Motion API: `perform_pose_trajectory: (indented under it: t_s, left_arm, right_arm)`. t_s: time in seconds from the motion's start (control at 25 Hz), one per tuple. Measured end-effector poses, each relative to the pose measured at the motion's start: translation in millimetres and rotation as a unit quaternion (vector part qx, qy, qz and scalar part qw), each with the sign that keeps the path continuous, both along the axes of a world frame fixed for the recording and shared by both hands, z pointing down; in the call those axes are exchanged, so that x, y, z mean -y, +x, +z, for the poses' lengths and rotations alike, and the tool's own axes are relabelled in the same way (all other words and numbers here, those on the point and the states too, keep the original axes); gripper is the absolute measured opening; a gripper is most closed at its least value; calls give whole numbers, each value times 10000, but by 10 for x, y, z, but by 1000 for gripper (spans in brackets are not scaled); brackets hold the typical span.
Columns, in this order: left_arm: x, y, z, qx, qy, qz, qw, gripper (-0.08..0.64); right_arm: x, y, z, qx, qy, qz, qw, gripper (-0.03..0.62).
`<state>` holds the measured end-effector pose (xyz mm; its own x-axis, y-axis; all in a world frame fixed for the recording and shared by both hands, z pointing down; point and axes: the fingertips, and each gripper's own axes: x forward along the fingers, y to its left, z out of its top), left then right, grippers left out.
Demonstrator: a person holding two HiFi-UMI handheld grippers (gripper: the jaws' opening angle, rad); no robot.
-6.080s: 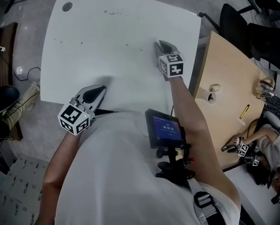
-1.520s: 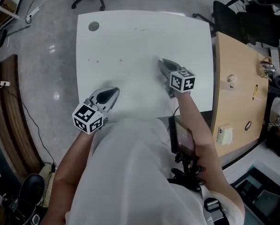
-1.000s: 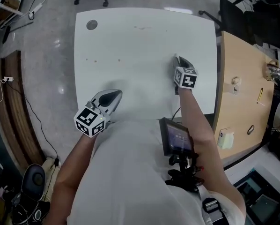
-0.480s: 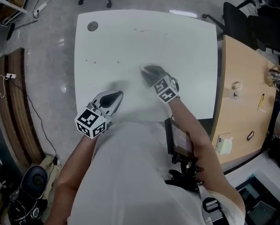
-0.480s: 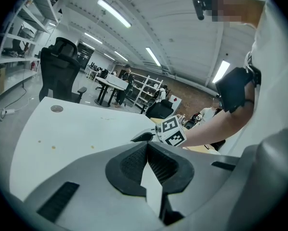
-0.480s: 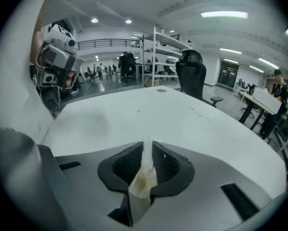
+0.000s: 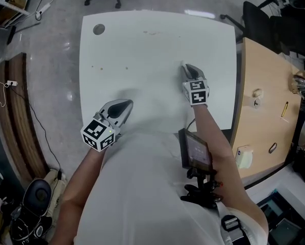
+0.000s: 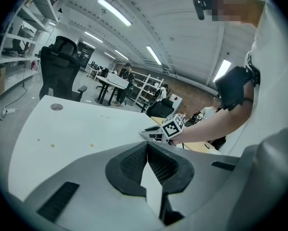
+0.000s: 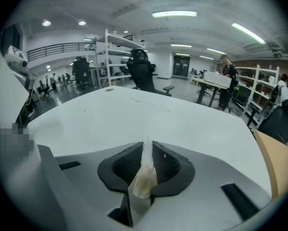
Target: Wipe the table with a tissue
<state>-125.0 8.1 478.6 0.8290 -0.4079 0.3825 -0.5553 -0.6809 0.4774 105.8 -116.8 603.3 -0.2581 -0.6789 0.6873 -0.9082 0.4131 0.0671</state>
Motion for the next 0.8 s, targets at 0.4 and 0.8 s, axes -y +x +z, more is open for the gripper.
perform_pose_trajectory:
  t_s: [0.4,0.8]
  left_arm:
    - [10,137,-13,58,10,85,9999,6]
    - [-23,169,23,205,-41,-18,9998,6]
  right_arm:
    - [-629,-1947,10,224,-233,-3347,9418,64]
    - [531,-224,-229,577,247,-523,9967,64]
